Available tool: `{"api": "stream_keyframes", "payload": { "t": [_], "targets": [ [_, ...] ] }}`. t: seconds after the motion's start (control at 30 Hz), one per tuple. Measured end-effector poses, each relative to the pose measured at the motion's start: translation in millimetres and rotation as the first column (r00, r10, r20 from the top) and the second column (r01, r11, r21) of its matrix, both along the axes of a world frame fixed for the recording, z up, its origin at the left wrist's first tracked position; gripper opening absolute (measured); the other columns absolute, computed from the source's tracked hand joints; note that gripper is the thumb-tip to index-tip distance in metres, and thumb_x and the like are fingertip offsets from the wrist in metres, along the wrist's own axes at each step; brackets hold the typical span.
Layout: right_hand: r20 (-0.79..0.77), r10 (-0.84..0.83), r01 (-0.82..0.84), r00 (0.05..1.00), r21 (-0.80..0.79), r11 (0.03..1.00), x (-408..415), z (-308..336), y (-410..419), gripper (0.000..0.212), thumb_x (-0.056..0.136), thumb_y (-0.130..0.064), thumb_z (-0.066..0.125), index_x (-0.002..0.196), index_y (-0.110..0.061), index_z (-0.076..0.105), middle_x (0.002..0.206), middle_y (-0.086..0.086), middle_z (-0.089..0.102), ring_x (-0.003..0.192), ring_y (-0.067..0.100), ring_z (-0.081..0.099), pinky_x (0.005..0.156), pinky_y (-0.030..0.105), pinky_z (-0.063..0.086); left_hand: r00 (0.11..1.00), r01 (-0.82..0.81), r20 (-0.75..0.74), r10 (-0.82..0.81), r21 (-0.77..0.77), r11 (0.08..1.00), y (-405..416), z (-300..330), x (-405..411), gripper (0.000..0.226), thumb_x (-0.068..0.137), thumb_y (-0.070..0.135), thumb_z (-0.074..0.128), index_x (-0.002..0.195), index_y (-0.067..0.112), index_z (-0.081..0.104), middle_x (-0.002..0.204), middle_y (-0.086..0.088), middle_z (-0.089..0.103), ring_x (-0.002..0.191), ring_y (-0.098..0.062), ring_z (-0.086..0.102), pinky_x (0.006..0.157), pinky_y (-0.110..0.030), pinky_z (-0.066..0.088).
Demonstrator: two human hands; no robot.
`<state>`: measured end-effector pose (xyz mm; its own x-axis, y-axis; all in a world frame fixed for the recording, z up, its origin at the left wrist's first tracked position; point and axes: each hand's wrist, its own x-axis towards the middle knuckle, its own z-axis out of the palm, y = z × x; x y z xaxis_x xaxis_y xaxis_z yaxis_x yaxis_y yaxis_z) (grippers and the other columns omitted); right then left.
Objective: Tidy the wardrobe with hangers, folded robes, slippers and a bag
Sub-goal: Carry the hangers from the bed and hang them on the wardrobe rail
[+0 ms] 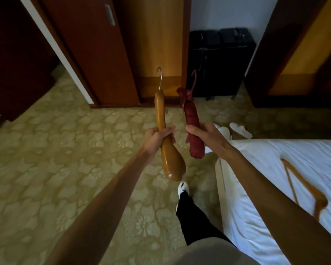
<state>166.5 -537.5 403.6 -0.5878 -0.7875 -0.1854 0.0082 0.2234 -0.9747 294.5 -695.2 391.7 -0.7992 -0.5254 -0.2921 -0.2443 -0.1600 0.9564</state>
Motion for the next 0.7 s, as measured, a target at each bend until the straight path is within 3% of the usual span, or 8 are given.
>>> {"api": "stream_keyframes", "payload": {
  "t": [0.13, 0.23, 0.3, 0.4, 0.53, 0.7],
  "targets": [
    [-0.006, 0.009, -0.009, 1.0, -0.025, 1.0, -69, 3, -79, 0.022, 0.093, -0.035, 0.066, 0.094, -0.013, 0.069, 0.082, 0.003, 0.073, 0.076, 0.015, 0.071, 0.075, 0.027, 0.056, 1.0, 0.016, -0.026, -0.017, -0.004, 1.0, -85, 1, -72, 0.031, 0.084, 0.041, 0.073, 0.07, 0.014, 0.07, 0.073, -0.011, 0.068, 0.07, -0.02, 0.064, 0.077, -0.039, 0.048],
    [-0.006, 0.005, -0.005, 1.0, -0.033, 0.999, -133, 14, -145, 0.022, 0.091, -0.035, 0.068, 0.093, -0.014, 0.07, 0.084, 0.005, 0.074, 0.078, 0.018, 0.071, 0.08, 0.035, 0.057, 0.998, -0.008, -0.056, 0.009, 0.012, 1.0, -149, 16, -130, 0.029, 0.081, 0.041, 0.075, 0.074, 0.013, 0.071, 0.073, -0.012, 0.067, 0.072, -0.024, 0.063, 0.08, -0.044, 0.048],
    [-0.003, 0.007, -0.007, 1.0, -0.049, 0.999, -172, 27, -188, 0.029, 0.089, -0.037, 0.07, 0.095, -0.009, 0.07, 0.082, 0.004, 0.074, 0.077, 0.017, 0.071, 0.074, 0.03, 0.055, 0.997, -0.011, -0.073, 0.011, 0.001, 1.0, -190, 29, -164, 0.031, 0.083, 0.041, 0.075, 0.074, 0.011, 0.07, 0.074, -0.014, 0.067, 0.071, -0.024, 0.063, 0.079, -0.045, 0.046],
    [-0.064, 0.022, -0.025, 0.998, -0.052, 0.998, -219, 46, -249, 0.051, 0.082, -0.051, 0.074, 0.103, -0.004, 0.071, 0.089, 0.006, 0.073, 0.082, 0.018, 0.071, 0.076, 0.029, 0.056, 0.995, -0.032, -0.095, 0.031, -0.01, 0.999, -247, 47, -206, 0.032, 0.087, 0.036, 0.073, 0.073, 0.008, 0.07, 0.073, -0.016, 0.066, 0.068, -0.024, 0.062, 0.077, -0.043, 0.047],
    [-0.08, 0.057, -0.06, 0.995, -0.038, 0.997, -266, 55, -327, 0.04, 0.089, -0.042, 0.068, 0.108, -0.007, 0.069, 0.101, 0.016, 0.073, 0.093, 0.027, 0.071, 0.086, 0.036, 0.055, 0.99, -0.076, -0.119, 0.074, -0.01, 0.997, -318, 58, -249, 0.031, 0.091, 0.033, 0.07, 0.073, 0.007, 0.07, 0.07, -0.015, 0.067, 0.064, -0.022, 0.062, 0.074, -0.04, 0.048],
    [-0.082, 0.099, -0.099, 0.992, -0.001, 0.995, -314, 49, -426, 0.052, 0.078, -0.057, 0.073, 0.106, -0.013, 0.07, 0.095, 0.011, 0.076, 0.091, 0.03, 0.073, 0.087, 0.043, 0.057, 0.991, -0.089, -0.104, 0.085, -0.034, 0.995, -412, 52, -293, 0.033, 0.093, 0.036, 0.068, 0.074, 0.008, 0.068, 0.072, -0.015, 0.068, 0.067, -0.019, 0.063, 0.069, -0.032, 0.049]
  ]
}}
